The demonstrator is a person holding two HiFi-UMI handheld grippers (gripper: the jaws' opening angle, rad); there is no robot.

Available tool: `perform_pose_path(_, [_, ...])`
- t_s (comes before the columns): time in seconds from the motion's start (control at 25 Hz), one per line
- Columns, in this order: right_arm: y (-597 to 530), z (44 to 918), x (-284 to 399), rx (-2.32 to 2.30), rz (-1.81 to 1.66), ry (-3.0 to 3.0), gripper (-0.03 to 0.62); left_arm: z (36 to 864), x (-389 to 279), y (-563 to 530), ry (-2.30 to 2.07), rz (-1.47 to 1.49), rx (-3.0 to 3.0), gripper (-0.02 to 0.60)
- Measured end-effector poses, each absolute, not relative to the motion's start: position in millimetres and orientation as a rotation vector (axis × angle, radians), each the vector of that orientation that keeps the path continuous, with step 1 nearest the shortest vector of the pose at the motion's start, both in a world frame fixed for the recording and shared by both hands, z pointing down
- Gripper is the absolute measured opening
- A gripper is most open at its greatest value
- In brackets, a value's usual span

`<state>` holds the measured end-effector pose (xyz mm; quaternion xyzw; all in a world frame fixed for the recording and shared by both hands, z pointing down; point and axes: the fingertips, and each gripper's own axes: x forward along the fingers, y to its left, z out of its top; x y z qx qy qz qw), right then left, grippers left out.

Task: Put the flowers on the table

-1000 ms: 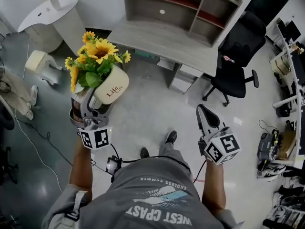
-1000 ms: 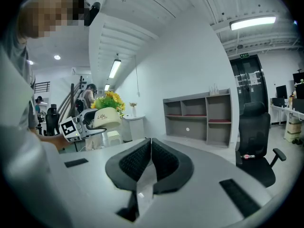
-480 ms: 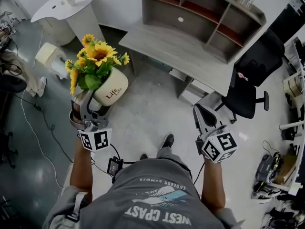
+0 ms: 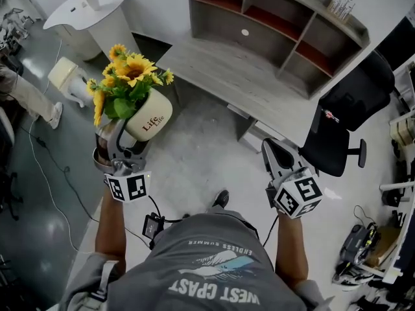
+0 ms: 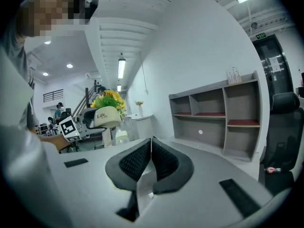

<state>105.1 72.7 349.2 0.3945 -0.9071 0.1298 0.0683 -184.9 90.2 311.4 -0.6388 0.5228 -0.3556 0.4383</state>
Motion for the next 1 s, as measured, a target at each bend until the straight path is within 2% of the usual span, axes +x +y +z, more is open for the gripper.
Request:
perform_pose_path(0.64, [74.7,354.9,142.6,1.180,0.424,-2.777,0.029,289.7,-154.8,99.8,1.298,-0.912,-1.507,0.428])
perform_pose_path(1.0, [-12.6,370.3,180.2,1.304,0.488,-2.692,0.029,307.7,-121.0,-32.8,1.215,-0.880,-1.582,0.428])
